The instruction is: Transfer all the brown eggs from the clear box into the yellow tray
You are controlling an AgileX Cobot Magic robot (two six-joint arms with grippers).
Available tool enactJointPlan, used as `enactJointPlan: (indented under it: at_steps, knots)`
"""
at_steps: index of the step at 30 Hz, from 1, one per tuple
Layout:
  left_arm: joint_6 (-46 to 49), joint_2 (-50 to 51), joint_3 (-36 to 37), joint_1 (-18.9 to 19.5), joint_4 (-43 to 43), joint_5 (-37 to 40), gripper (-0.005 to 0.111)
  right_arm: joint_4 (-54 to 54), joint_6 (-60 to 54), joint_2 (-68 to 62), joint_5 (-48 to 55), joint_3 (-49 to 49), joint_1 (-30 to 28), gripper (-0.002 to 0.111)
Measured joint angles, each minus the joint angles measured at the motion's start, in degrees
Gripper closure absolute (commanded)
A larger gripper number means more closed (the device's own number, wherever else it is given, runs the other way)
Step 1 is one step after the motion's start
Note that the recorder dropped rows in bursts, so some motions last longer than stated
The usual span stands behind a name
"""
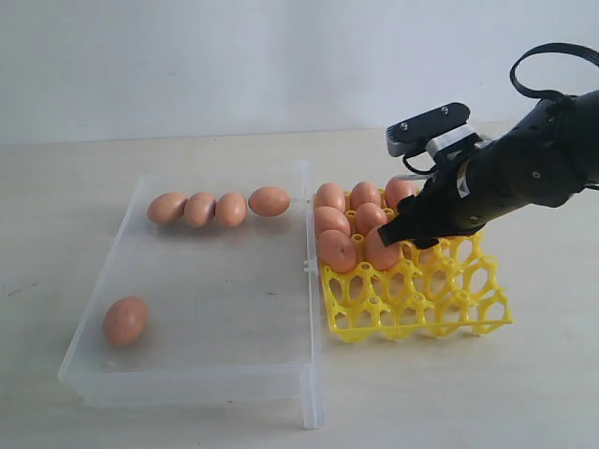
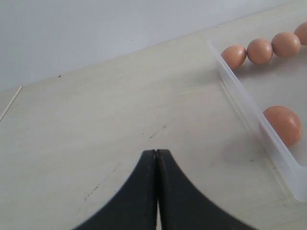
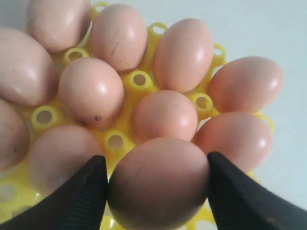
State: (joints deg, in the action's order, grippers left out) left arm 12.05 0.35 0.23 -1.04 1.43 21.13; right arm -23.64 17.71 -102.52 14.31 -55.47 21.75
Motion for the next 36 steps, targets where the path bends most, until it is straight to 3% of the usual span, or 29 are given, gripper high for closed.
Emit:
enactJointPlan:
  at_steps: [4,7,10,13,20,36]
  knots:
    - [0.00,0.00,0.00,0.00,0.00,0.00,0.107,-0.24,0.00,-2.27,-0.77,0.00,-0.14,0.107]
    - [0.00,0.00,0.00,0.00,0.00,0.00,0.107,-0.24,0.00,-2.77,-1.32,0.00,-0.14,0.098]
    - [0.00,0.00,0.00,0.00,0.00,0.00,0.107,-0.24,0.00,-2.77,-1.64,0.00,-0.14,0.070]
    - [0.00,0.00,0.00,0.00,0.00,0.00,0.107,-0.24,0.00,-2.77,-1.64,0.00,-0.14,0.054]
    - [0.00,0.00,0.00,0.00,0.00,0.00,0.107,-0.11,0.00,0.26,2.39,0.00,-0.14,0.052]
    - [0.00,0.00,0.00,0.00,0.00,0.00,0.107,0.19,0.00,-0.90,-1.03,0.00,-0.14,0.049]
